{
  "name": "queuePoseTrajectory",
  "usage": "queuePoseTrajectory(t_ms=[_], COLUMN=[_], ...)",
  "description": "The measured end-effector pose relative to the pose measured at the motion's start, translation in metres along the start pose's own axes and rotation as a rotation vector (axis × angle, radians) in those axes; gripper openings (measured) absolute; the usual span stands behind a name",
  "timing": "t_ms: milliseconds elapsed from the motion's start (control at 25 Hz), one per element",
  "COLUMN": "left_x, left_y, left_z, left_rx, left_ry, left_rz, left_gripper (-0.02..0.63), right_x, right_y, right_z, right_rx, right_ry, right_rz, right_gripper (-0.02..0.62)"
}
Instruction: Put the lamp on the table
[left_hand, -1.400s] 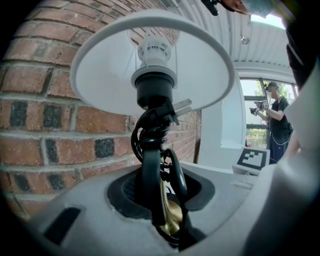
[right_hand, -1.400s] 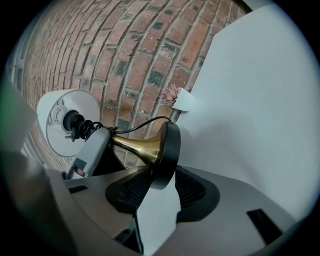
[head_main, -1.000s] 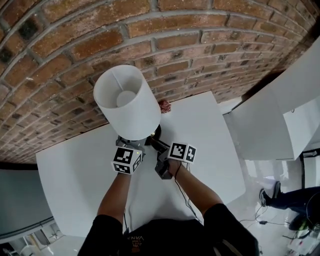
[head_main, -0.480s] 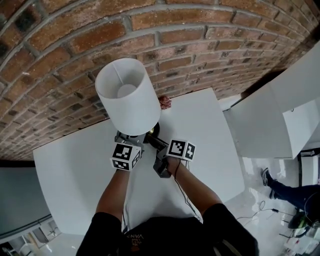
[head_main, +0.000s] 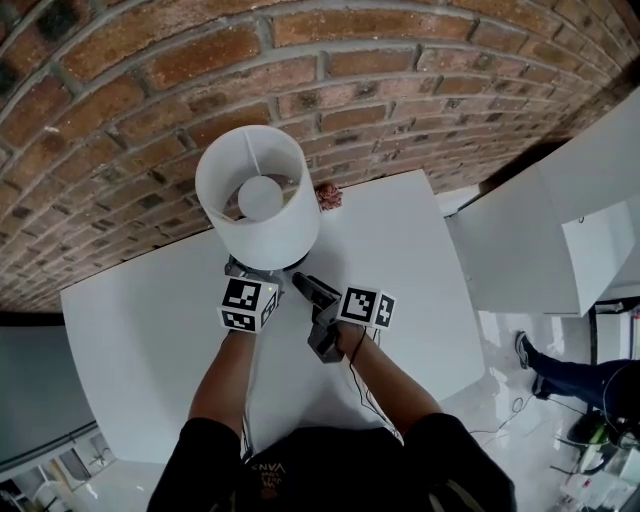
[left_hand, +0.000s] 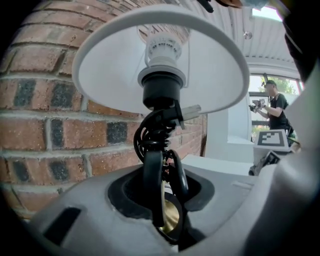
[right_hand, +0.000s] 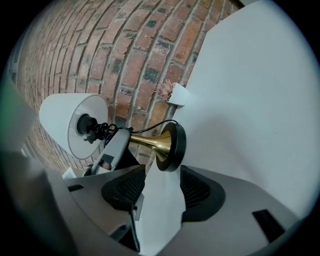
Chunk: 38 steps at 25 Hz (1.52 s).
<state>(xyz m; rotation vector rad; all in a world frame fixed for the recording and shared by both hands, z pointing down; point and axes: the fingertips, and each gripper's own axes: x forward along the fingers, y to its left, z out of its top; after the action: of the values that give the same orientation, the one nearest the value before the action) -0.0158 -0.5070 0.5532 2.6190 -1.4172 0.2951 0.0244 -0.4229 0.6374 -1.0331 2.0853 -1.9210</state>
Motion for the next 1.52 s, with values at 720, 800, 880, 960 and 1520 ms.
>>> queuePoseTrajectory(t_ms=[720,800,880,960,1520], left_x=[-0.015,-0.024,-0.034,-0.046,-0.153], left_y=[-0.004,-0.003,-0.004,-0.006,-0.051], left_z=[-0.009,-0.01,-0.009,-0.006,0.016], left_rx=[0.085,0.074,0.068,0.061,0.04], left_ry=[0.021,0.029,0.029,0.019,-0.032], left_rz=[0.013,0.025,0.03,0.035,0.01], left_gripper=[0.167,0.173,0.189,0.196,0.193], right_x=[-0.052,-0.056,-0.061,-0.068,-0.122], right_y=[0.008,0.013,0.019,0.024,0.073], right_z=[-0.041,-0.043,-0.041,-0.039,-0.079], right_rx=[-0.08,-0.109,-0.151,-0.189,-0.263], right_ry=[-0.026,-0.039,-0.071,-0.11,-0.248], right_rz=[-0.025,-0.028,-0.037,-0.049,-0.025], right_gripper=[0.179,0.176,0.166,0.15,0.063])
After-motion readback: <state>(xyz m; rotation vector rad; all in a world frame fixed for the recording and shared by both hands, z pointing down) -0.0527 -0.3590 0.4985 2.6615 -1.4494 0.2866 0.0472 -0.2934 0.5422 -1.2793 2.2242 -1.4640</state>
